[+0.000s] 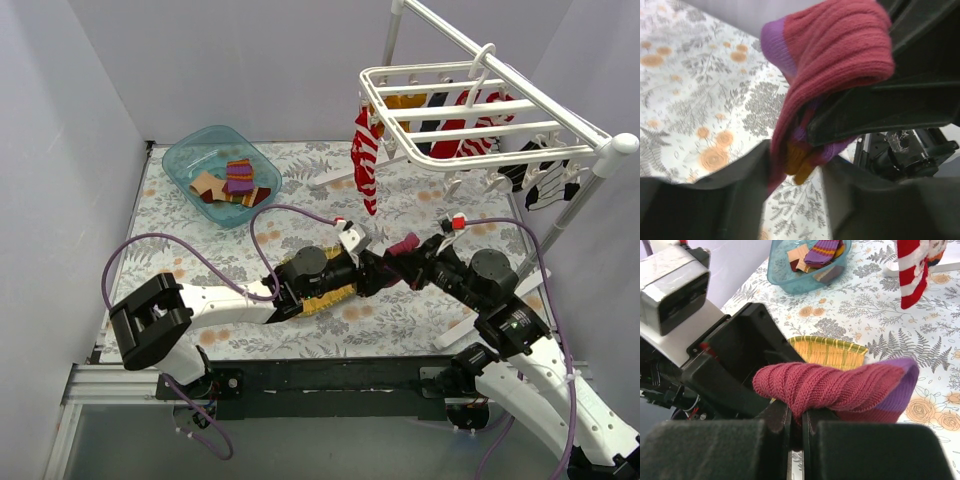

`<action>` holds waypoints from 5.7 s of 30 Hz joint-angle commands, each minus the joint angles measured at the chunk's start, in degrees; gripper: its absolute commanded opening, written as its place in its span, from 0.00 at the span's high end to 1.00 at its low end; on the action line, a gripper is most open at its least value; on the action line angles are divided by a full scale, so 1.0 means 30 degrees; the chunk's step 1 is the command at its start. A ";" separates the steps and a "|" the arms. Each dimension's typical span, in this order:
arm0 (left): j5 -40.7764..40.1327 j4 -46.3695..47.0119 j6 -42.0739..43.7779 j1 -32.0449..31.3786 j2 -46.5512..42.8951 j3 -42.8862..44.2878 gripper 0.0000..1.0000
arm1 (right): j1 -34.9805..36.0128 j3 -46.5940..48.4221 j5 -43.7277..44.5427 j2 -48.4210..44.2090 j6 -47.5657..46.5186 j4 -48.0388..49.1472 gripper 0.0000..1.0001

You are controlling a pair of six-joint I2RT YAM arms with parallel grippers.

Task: Remove the socks clipped to the hanger
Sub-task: Place the sock in the bin, then remove the sock from the hanger.

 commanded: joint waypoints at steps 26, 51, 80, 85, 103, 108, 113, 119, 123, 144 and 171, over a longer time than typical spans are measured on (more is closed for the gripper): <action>-1.4343 -0.2608 -0.4401 0.0954 -0.2062 0.0130 1.00 | -0.0030 0.0483 0.4857 -0.1569 0.0996 -0.1909 0.27; -1.1126 -0.7185 -0.6397 1.5337 0.4583 0.9271 1.00 | -0.0030 0.0366 0.4331 -0.1686 0.0909 -0.1792 0.26; -0.2249 -0.3906 -0.3997 1.2392 0.0543 0.5435 0.07 | -0.0030 -0.0864 0.6496 -0.3034 0.0966 -0.1821 0.25; -0.1283 -0.3728 -0.2562 1.0159 0.1859 0.6808 0.08 | -0.0030 -0.0923 0.6762 -0.2888 0.1054 -0.1822 0.26; -0.1163 -0.3026 -0.1679 0.7432 0.6899 1.1763 0.07 | -0.0030 -0.1568 0.6878 -0.3064 0.1084 -0.2027 0.27; -0.2564 -0.1943 -0.1650 0.7080 0.6990 1.1881 0.28 | -0.0030 -0.1772 0.6821 -0.2946 0.1113 -0.1939 0.27; -0.2775 -0.1472 -0.1329 0.6699 0.6610 1.1413 0.71 | -0.0030 -0.2007 0.6879 -0.2830 0.1084 -0.1618 0.27; -0.2454 -0.1326 -0.0890 0.5909 0.5292 1.0010 1.00 | -0.0030 -0.2270 0.6879 -0.2508 0.0821 -0.0973 0.27; -0.2686 -0.1325 -0.0362 0.5031 0.4150 0.8896 1.00 | -0.0030 -0.2447 0.6908 -0.2331 0.0499 -0.0067 0.24; -0.5910 -0.4022 0.0372 -0.0273 0.1864 0.7897 1.00 | -0.0030 -0.2769 0.7289 -0.1541 -0.0702 0.2514 0.11; -0.5499 -0.3669 -0.1855 -0.1182 0.1364 0.7778 0.86 | -0.0030 -0.3442 0.8461 -0.1276 -0.0645 0.3130 0.99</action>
